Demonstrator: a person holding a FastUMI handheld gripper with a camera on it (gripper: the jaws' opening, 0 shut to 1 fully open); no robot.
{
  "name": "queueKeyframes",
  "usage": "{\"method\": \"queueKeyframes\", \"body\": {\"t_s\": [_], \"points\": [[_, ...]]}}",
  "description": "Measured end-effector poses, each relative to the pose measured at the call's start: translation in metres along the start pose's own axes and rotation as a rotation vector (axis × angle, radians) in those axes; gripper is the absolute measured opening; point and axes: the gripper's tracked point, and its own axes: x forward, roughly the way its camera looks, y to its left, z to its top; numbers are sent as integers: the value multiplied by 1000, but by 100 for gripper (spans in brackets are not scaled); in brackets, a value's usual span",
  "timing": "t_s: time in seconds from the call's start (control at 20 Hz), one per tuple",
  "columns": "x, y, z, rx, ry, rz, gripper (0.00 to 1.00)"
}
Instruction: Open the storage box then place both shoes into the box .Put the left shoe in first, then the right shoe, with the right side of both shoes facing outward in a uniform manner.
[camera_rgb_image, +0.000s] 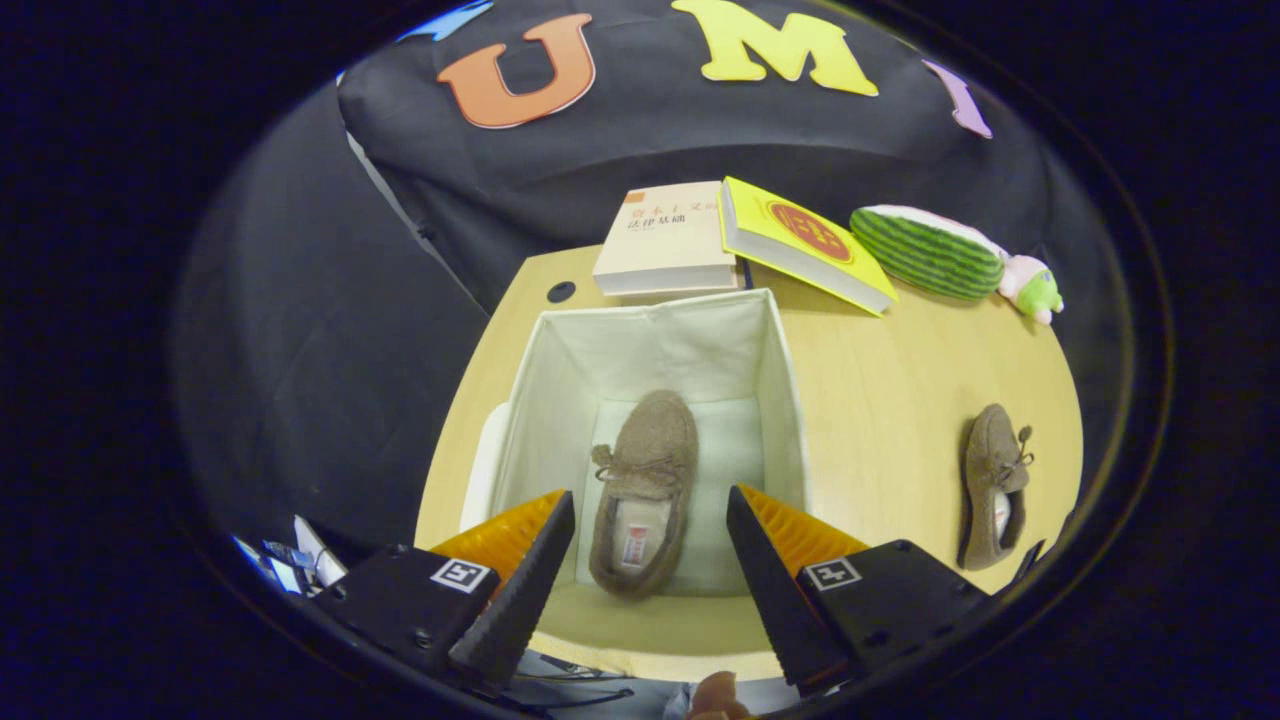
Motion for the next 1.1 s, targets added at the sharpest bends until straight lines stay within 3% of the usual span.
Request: {"method": "queueKeyframes", "body": {"t_s": [0.6,1.1], "points": [[-52,-129,-2,-51,-6,-108,98],[-45,-275,-21,96,0,-234,98]]}}
